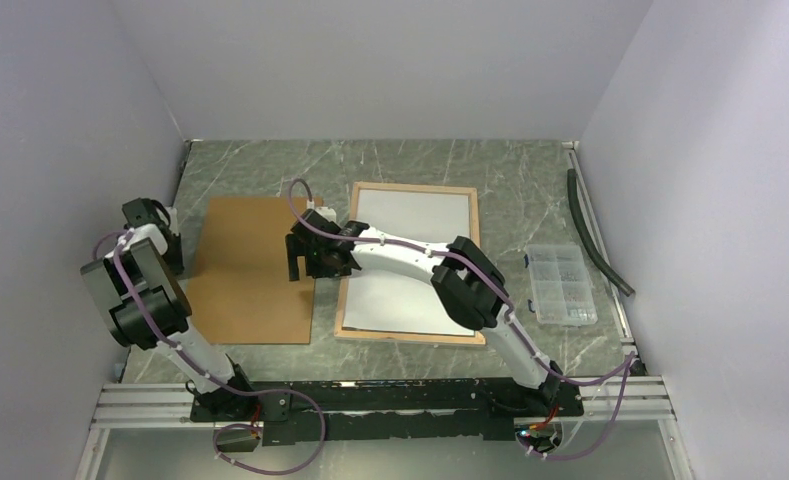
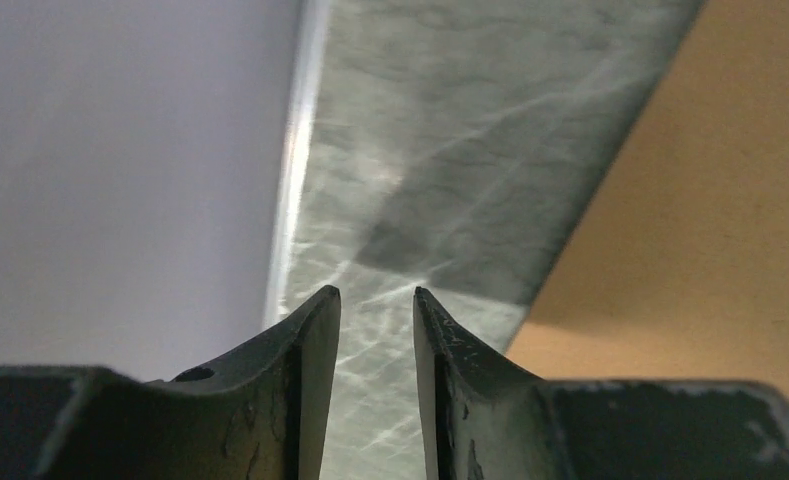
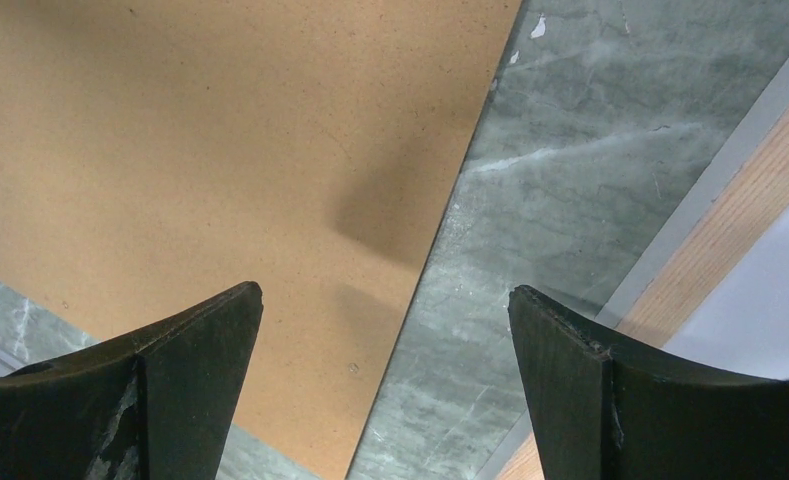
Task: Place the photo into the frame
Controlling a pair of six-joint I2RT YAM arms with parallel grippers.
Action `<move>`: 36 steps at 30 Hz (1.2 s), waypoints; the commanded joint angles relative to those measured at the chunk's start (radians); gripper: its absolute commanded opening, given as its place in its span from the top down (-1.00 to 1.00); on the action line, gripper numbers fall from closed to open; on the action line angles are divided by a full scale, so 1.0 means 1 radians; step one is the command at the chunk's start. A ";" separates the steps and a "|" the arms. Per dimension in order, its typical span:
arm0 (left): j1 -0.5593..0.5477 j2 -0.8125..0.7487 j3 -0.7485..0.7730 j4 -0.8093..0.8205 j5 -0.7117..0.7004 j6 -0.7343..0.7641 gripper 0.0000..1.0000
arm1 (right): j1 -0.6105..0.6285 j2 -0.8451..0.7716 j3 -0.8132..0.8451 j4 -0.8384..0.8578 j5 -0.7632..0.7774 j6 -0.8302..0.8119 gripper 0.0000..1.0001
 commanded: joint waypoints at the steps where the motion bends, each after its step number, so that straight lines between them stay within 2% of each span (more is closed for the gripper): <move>1: -0.064 0.017 -0.038 0.044 0.036 -0.030 0.24 | -0.006 0.021 -0.006 0.040 -0.007 0.053 -0.95; 10: -0.104 0.100 -0.014 0.016 0.047 -0.055 0.37 | -0.035 0.061 -0.027 0.094 -0.078 0.109 -0.95; 20: -0.154 0.142 0.043 -0.191 0.258 -0.043 0.55 | -0.073 0.089 -0.037 0.243 -0.283 0.218 -0.94; 24: -0.193 0.168 0.053 -0.204 0.246 -0.007 0.58 | -0.093 0.080 -0.056 0.323 -0.345 0.274 -0.93; 29: -0.206 0.210 0.073 -0.223 0.260 0.021 0.63 | -0.115 0.022 -0.131 0.508 -0.433 0.349 -0.90; 36: -0.235 0.223 0.096 -0.250 0.292 0.041 0.69 | -0.125 -0.086 -0.113 0.658 -0.500 0.398 -0.88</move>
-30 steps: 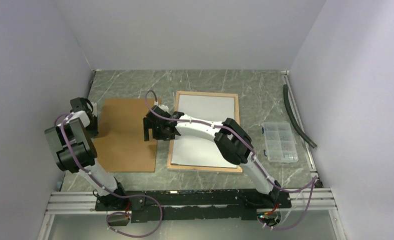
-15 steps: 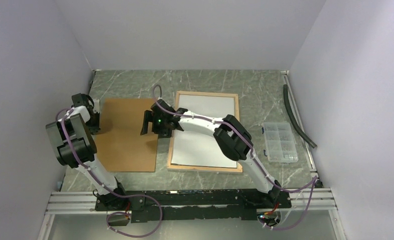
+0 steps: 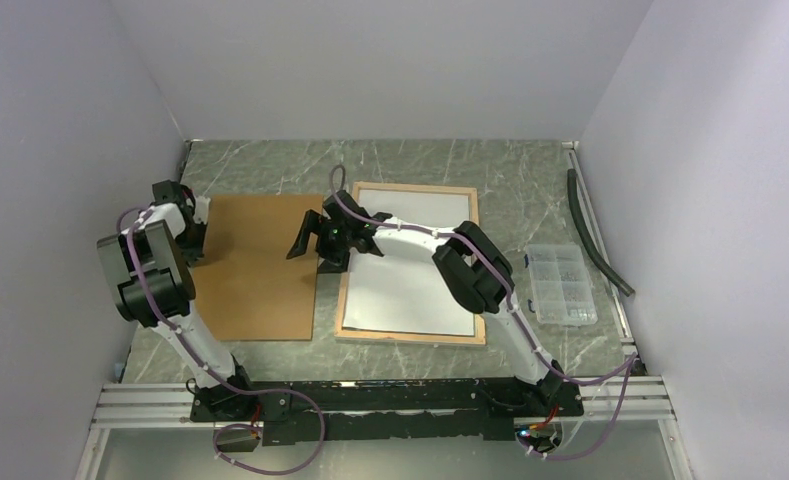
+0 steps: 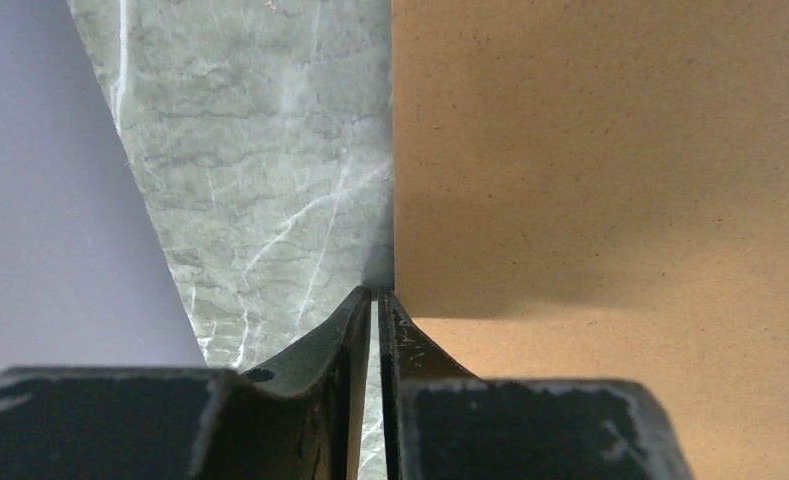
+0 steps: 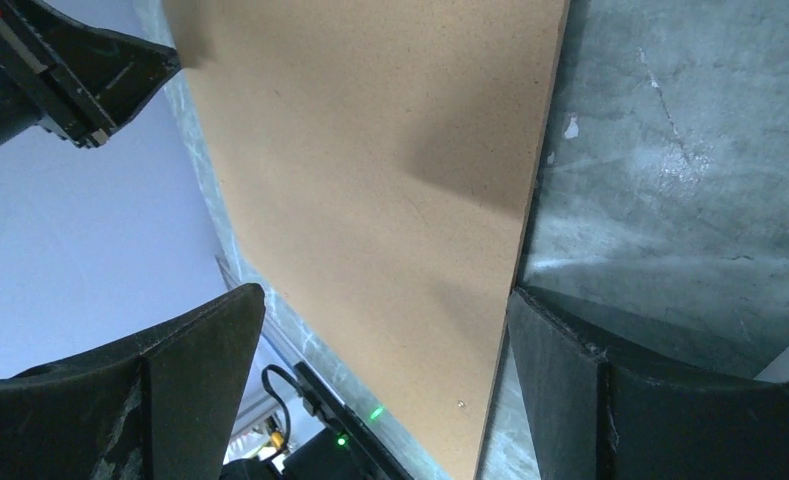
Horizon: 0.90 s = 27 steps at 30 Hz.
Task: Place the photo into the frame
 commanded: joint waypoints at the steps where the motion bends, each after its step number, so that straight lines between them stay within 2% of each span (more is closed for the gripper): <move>1: -0.073 0.069 -0.039 -0.126 0.227 -0.023 0.70 | 0.027 -0.136 0.021 0.300 -0.088 0.073 -0.87; 11: -0.154 0.068 -0.034 -0.144 0.228 -0.009 0.74 | 0.013 -0.293 -0.180 0.429 -0.065 0.138 -0.81; 27: -0.403 0.055 -0.001 -0.205 0.234 -0.060 0.78 | -0.114 -0.564 -0.627 0.586 -0.008 0.219 -0.72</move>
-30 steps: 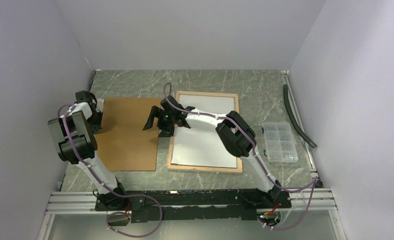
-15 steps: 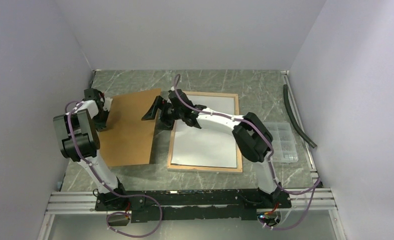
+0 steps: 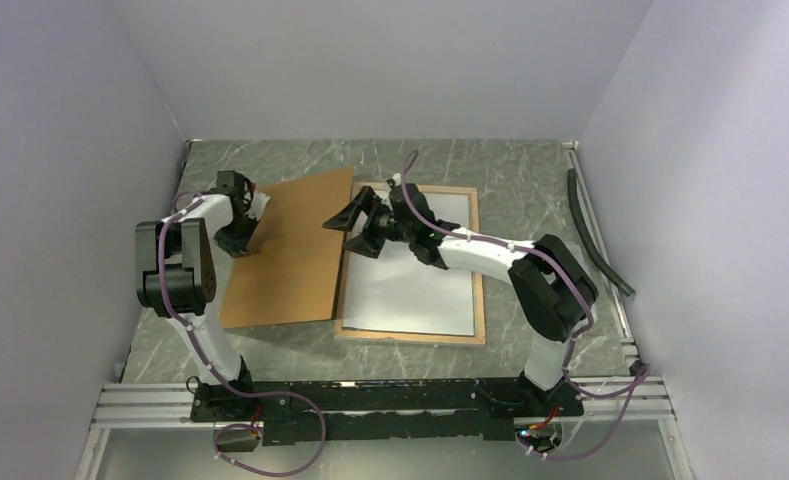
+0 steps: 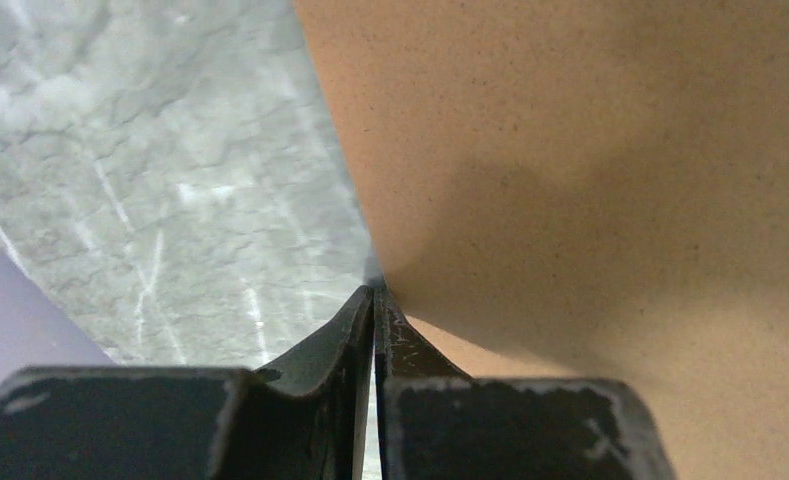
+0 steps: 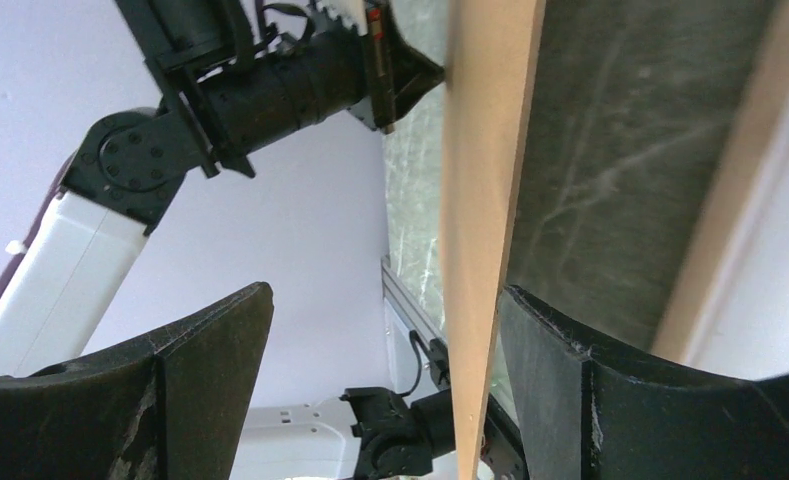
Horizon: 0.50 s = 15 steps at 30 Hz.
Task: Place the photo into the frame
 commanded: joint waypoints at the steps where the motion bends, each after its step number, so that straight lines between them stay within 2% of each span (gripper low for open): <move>1: -0.131 0.042 -0.013 -0.158 0.279 -0.093 0.78 | -0.015 -0.093 -0.107 0.154 0.015 0.036 -0.71; 9: -0.184 0.034 -0.007 -0.173 0.282 -0.112 0.79 | -0.075 -0.155 -0.313 0.212 0.007 0.046 -0.65; 15: -0.184 0.012 -0.029 -0.167 0.266 -0.100 0.79 | -0.104 -0.113 -0.344 0.184 -0.017 -0.004 -0.63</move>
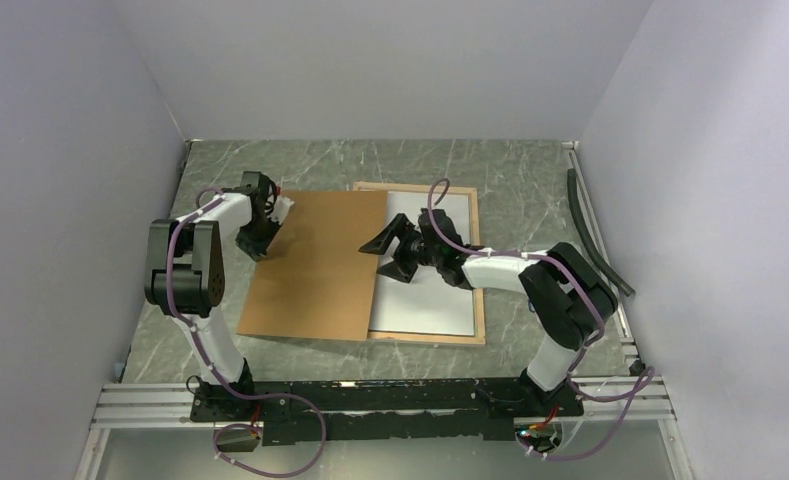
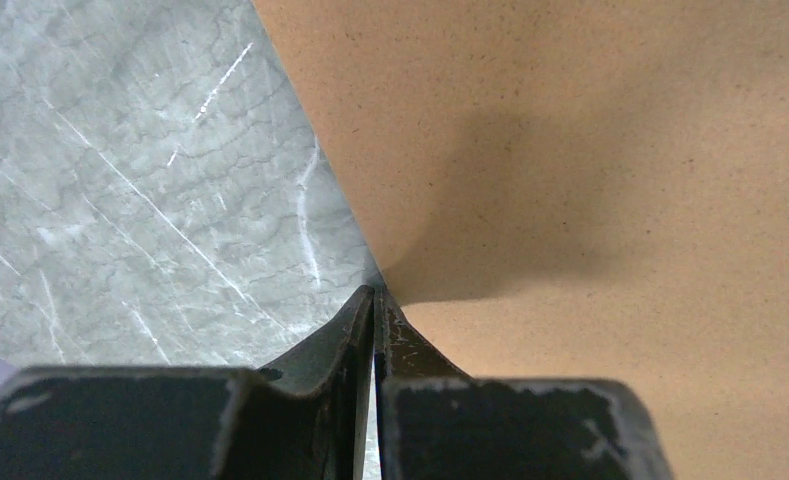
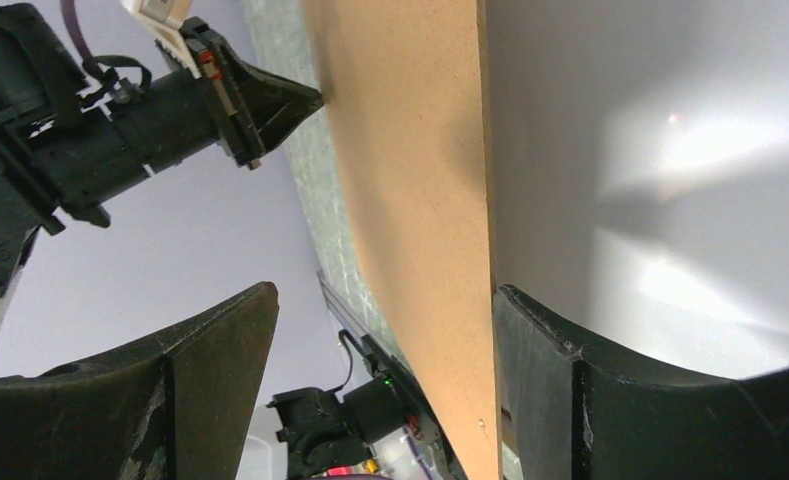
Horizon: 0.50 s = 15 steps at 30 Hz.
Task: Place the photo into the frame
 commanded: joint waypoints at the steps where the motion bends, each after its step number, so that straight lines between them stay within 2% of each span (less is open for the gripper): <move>1: -0.039 0.014 -0.043 -0.076 0.214 -0.054 0.79 | -0.007 0.023 0.015 0.109 -0.042 -0.025 -0.63; 15: -0.038 0.010 -0.060 -0.058 0.195 -0.053 0.80 | -0.008 0.091 0.114 -0.041 -0.048 -0.177 -0.53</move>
